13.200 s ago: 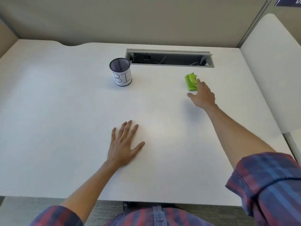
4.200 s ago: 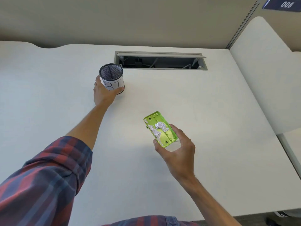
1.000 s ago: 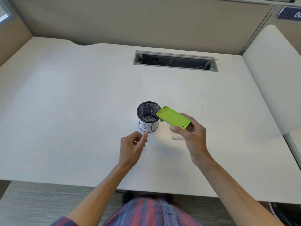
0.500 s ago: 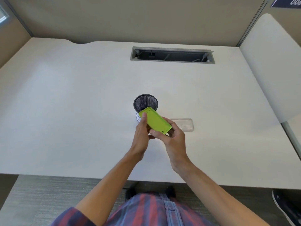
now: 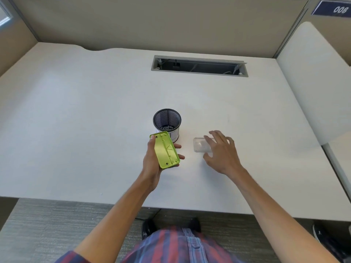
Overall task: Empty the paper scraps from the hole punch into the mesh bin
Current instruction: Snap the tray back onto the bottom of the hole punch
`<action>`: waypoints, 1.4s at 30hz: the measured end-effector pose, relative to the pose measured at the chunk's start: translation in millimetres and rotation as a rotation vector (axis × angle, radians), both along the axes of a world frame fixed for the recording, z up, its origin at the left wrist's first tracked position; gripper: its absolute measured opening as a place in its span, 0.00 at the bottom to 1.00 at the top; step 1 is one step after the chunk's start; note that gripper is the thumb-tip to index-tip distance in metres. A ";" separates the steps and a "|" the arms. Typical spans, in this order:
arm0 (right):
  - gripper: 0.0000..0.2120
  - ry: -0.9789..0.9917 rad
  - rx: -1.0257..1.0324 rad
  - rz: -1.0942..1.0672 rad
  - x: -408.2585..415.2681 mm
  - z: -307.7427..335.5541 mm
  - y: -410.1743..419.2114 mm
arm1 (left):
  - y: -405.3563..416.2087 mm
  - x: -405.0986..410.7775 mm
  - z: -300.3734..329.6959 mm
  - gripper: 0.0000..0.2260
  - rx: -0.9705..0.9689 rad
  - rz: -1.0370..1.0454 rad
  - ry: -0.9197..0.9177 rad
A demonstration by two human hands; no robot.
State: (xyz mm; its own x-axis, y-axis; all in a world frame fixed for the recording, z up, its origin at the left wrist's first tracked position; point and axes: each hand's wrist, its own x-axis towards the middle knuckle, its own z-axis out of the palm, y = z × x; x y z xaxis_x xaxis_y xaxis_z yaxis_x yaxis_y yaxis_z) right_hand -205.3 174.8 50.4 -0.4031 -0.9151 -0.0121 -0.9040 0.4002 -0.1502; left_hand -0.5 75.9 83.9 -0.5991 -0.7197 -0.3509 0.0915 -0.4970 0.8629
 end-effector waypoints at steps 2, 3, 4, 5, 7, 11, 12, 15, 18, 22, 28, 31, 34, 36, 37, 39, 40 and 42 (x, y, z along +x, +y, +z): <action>0.23 0.043 0.052 0.034 -3.9 -4.8 0.8 | 1.6 1.0 -0.7 0.25 0.012 -0.004 0.009; 0.20 0.060 0.048 0.048 -5.0 -7.2 1.4 | 2.5 1.4 -0.9 0.25 0.019 -0.005 0.012; 0.17 0.074 0.029 0.060 -6.0 -9.5 2.3 | 3.3 1.6 -0.6 0.25 0.025 -0.005 0.012; 0.15 0.092 0.006 0.071 -7.1 -11.8 2.8 | 4.2 1.8 -0.3 0.25 0.031 -0.006 0.011; 0.12 0.159 -0.039 0.101 -10.3 -16.5 3.8 | 5.9 1.9 0.3 0.24 0.039 -0.007 0.004; 0.12 0.257 -0.146 0.178 -14.3 -19.6 5.3 | 8.1 1.6 1.1 0.23 0.046 -0.009 -0.009; 0.14 0.250 -0.187 0.179 -14.8 -20.3 6.1 | 8.3 1.1 1.2 0.22 0.044 -0.009 -0.017; 0.14 0.184 -0.326 0.122 -14.2 -18.7 8.4 | 10.1 -0.5 -0.4 0.22 0.037 -0.001 -0.040; 0.12 0.036 -0.467 -0.027 -6.9 -13.6 8.4 | 10.6 -1.0 -2.4 0.21 0.013 -0.002 -0.072; 0.11 -0.478 -0.669 -0.331 9.6 1.4 4.9 | 12.1 -1.8 -2.5 0.22 -0.013 -0.044 -0.107; 0.11 -1.182 -0.753 -0.586 35.0 32.8 3.9 | 15.1 -7.4 -2.2 0.26 0.008 -0.070 -0.100; 0.09 -1.462 -0.698 -0.591 51.2 46.4 5.0 | 16.0 -10.2 -3.3 0.30 0.033 -0.063 -0.100; 0.07 -1.574 -0.642 -0.543 68.3 56.2 5.9 | 18.2 -12.2 -4.0 0.32 0.033 -0.081 -0.106; 0.06 -1.562 -0.622 -0.517 77.4 59.8 6.2 | 20.0 -13.2 -4.6 0.33 0.045 -0.087 -0.100; 0.06 -1.538 -0.619 -0.511 80.8 60.8 6.2 | 20.9 -13.6 -5.1 0.33 0.054 -0.081 -0.095; 0.06 -1.477 -0.639 -0.520 85.4 61.3 6.0 | 22.0 -14.7 -5.6 0.33 0.067 -0.067 -0.093; 0.06 -1.449 -0.657 -0.531 86.9 60.8 5.9 | 22.2 -14.6 -6.1 0.33 0.072 -0.064 -0.094; 0.06 -1.391 -0.669 -0.552 88.2 58.6 5.8 | 22.2 -14.6 -7.2 0.32 0.080 -0.055 -0.097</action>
State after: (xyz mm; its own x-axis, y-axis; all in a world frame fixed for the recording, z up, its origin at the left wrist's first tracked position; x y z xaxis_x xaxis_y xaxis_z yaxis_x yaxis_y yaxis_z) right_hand -117.1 180.5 109.0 -0.6820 -0.6634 -0.3079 0.2887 0.1426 -0.9467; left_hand -15.1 98.1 76.7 -0.5977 -0.6540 -0.4637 -0.0196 -0.5663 0.8240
